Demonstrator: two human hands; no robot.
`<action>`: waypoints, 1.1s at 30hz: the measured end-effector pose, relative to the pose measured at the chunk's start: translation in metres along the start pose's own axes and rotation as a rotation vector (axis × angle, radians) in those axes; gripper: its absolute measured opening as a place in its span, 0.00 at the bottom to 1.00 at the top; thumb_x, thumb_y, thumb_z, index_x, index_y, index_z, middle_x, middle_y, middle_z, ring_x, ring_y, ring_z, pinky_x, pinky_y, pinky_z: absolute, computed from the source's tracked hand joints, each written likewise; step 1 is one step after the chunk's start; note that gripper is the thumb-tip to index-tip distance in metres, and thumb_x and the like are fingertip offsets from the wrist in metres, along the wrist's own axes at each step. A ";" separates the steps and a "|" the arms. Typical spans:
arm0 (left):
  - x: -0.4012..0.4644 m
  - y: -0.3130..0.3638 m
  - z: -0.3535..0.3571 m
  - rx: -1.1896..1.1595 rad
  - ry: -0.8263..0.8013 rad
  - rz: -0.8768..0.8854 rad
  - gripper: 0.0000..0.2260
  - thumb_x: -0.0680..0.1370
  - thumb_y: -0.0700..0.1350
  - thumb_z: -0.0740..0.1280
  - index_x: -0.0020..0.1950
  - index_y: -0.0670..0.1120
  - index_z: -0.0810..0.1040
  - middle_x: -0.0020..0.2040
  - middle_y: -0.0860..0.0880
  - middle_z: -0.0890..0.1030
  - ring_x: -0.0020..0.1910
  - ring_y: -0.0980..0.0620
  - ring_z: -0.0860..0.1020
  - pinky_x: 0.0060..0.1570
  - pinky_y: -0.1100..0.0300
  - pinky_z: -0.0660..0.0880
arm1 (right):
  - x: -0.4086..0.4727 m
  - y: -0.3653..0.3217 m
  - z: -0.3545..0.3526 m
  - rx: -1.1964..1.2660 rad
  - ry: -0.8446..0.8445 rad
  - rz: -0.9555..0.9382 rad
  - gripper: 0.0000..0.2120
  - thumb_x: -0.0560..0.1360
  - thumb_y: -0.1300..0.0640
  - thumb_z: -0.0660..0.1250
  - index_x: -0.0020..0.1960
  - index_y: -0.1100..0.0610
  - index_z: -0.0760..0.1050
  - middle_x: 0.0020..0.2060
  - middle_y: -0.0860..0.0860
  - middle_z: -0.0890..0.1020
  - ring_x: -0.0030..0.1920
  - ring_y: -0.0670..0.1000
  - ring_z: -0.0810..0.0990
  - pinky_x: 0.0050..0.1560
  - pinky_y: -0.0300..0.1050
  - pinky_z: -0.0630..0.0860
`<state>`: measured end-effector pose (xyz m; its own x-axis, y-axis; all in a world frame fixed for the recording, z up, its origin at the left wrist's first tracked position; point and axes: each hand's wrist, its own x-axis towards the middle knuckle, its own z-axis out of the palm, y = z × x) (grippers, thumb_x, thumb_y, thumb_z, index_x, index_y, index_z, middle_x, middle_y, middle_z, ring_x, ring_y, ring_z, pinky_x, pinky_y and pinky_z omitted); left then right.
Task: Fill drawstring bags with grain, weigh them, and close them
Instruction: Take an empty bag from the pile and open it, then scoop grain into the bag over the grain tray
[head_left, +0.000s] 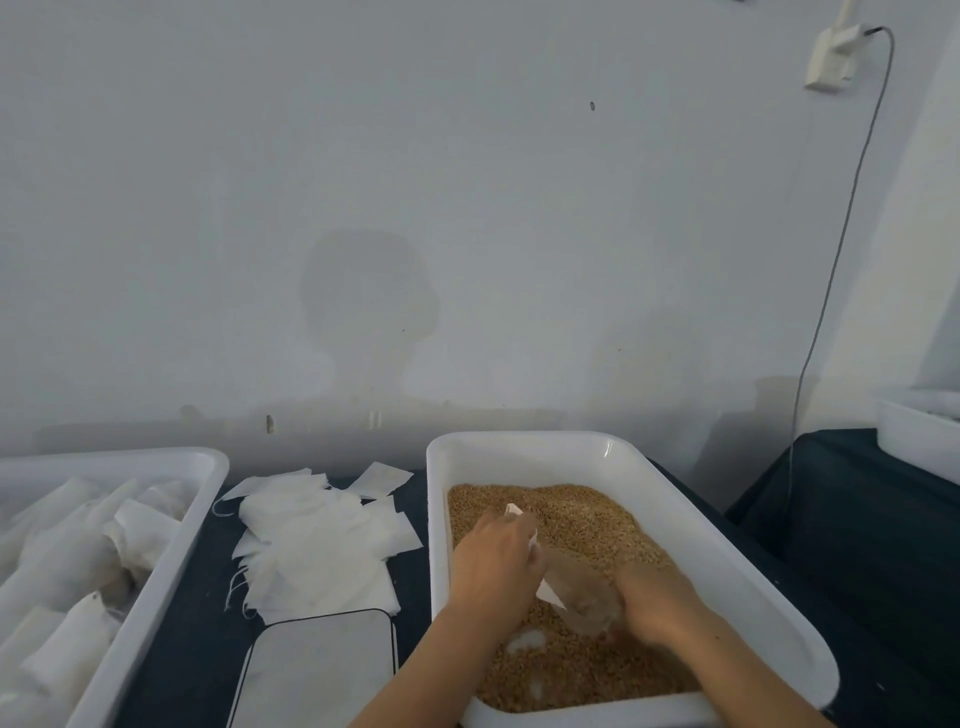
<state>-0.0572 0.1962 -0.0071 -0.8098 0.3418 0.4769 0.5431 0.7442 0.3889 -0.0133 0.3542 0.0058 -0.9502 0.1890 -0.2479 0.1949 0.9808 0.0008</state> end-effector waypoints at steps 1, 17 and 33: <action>0.000 0.000 -0.001 -0.003 0.011 -0.045 0.06 0.80 0.44 0.55 0.45 0.48 0.69 0.42 0.54 0.71 0.41 0.56 0.66 0.37 0.65 0.62 | -0.001 0.000 -0.001 -0.025 0.013 -0.006 0.04 0.76 0.53 0.65 0.49 0.53 0.74 0.48 0.48 0.79 0.47 0.47 0.77 0.51 0.40 0.73; 0.003 -0.008 -0.015 -0.223 0.315 -0.298 0.06 0.81 0.37 0.53 0.55 0.43 0.67 0.49 0.50 0.70 0.45 0.52 0.62 0.42 0.61 0.58 | 0.011 -0.011 -0.049 -0.359 0.175 -0.021 0.09 0.72 0.66 0.66 0.38 0.56 0.70 0.32 0.47 0.68 0.31 0.47 0.69 0.32 0.39 0.65; 0.006 -0.009 -0.015 -0.287 0.403 -0.269 0.08 0.81 0.40 0.57 0.58 0.43 0.72 0.47 0.50 0.71 0.47 0.51 0.66 0.42 0.61 0.62 | 0.034 -0.044 -0.009 0.235 0.094 -0.053 0.09 0.75 0.61 0.64 0.39 0.53 0.67 0.37 0.45 0.72 0.35 0.43 0.69 0.36 0.34 0.69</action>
<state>-0.0641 0.1826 0.0042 -0.8102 -0.1264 0.5724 0.4133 0.5692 0.7107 -0.0569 0.3179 0.0059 -0.9769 0.1519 -0.1501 0.1847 0.9537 -0.2375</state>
